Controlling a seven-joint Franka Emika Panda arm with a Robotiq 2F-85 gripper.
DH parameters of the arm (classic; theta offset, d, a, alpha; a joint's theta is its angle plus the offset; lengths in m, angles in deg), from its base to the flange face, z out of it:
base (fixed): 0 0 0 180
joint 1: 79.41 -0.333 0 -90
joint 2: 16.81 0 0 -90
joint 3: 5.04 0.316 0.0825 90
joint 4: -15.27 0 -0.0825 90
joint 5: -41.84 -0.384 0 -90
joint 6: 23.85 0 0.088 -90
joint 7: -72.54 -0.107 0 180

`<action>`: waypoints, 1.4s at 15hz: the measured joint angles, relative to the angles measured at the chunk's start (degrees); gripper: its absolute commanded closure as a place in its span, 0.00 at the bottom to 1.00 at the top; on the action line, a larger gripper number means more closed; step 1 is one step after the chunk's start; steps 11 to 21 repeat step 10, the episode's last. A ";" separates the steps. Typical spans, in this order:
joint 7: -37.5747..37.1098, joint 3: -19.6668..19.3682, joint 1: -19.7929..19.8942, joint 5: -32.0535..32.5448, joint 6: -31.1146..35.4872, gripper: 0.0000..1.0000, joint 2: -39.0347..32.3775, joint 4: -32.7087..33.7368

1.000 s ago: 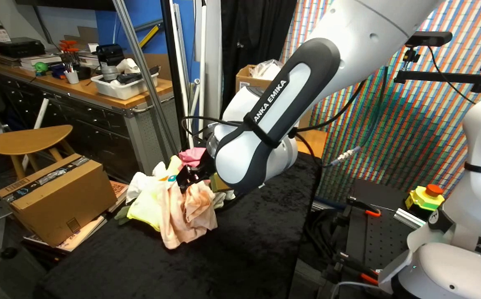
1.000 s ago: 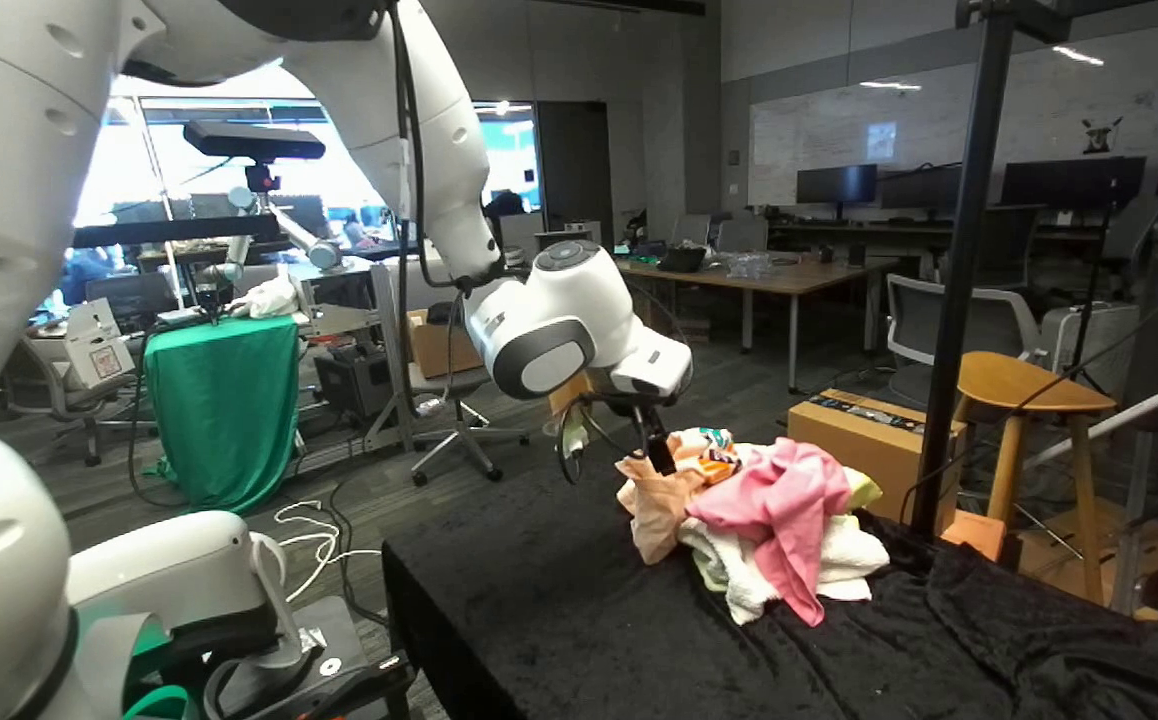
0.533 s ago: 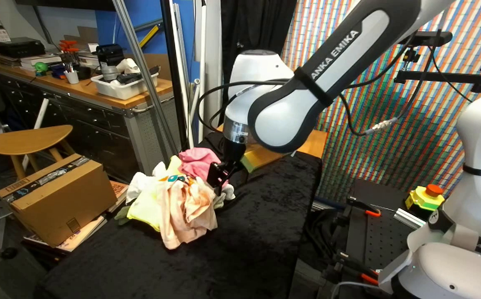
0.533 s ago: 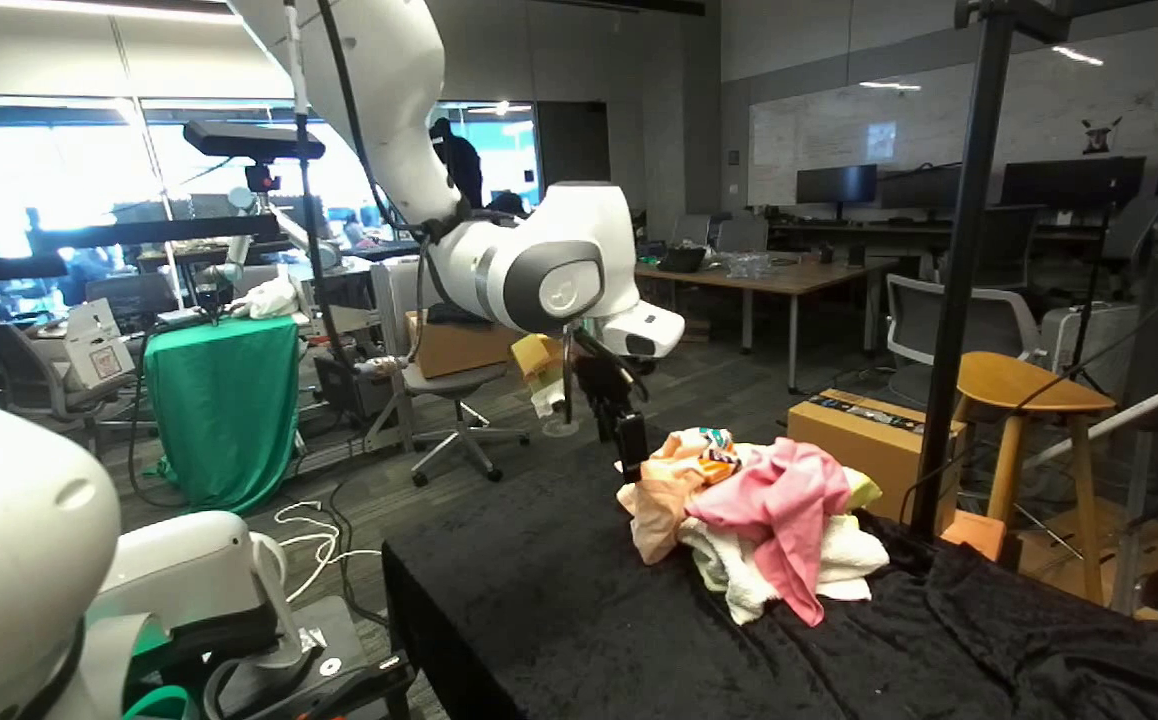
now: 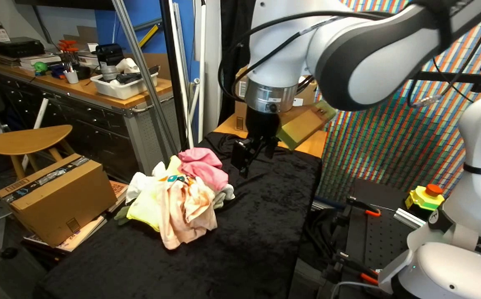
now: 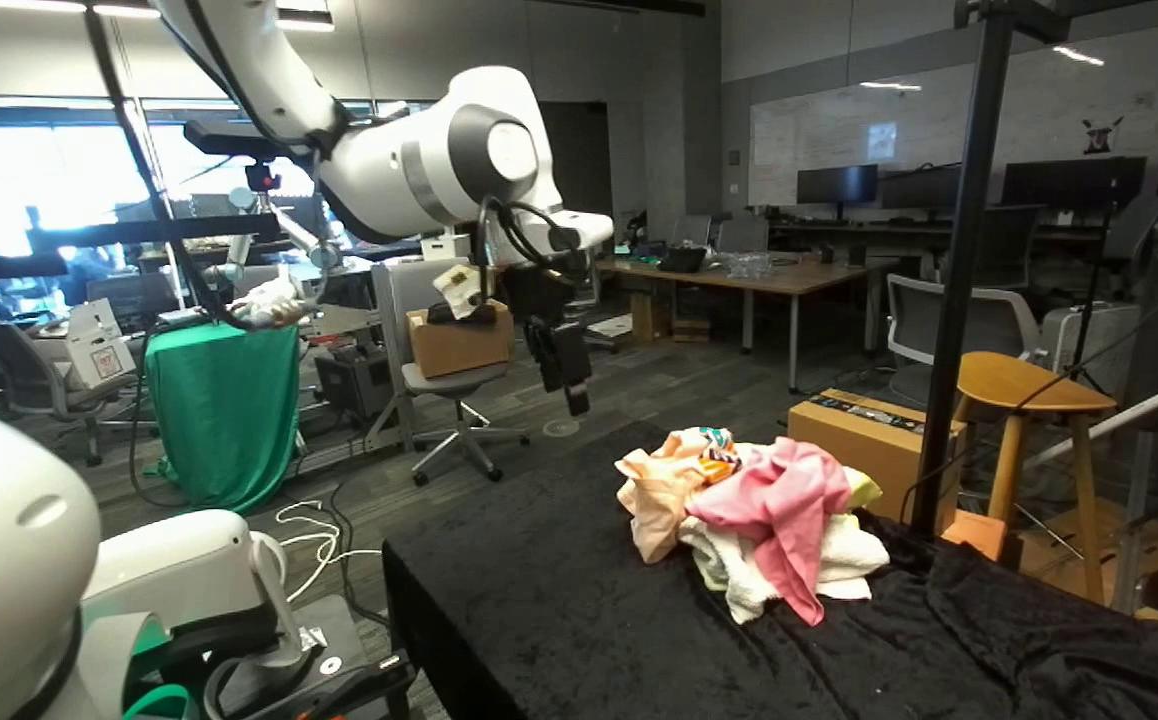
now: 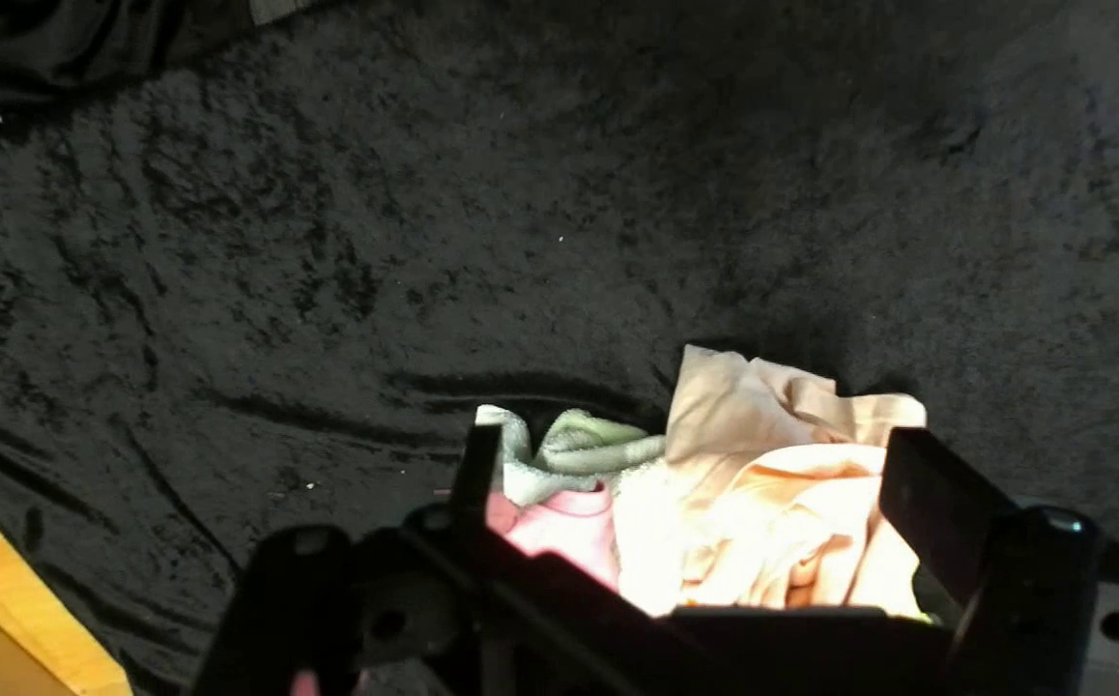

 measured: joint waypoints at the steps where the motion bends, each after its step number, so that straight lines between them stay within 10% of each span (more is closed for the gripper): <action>1: -1.14 4.48 2.40 -0.12 0.04 0.00 2.81 -2.35; 5: -4.00 21.06 8.91 -7.17 1.26 0.00 14.29 -12.21; 8: -5.67 26.40 9.34 -10.55 1.80 0.00 19.77 -16.28; 21: -5.01 27.08 11.22 -10.62 1.82 0.00 19.31 -16.10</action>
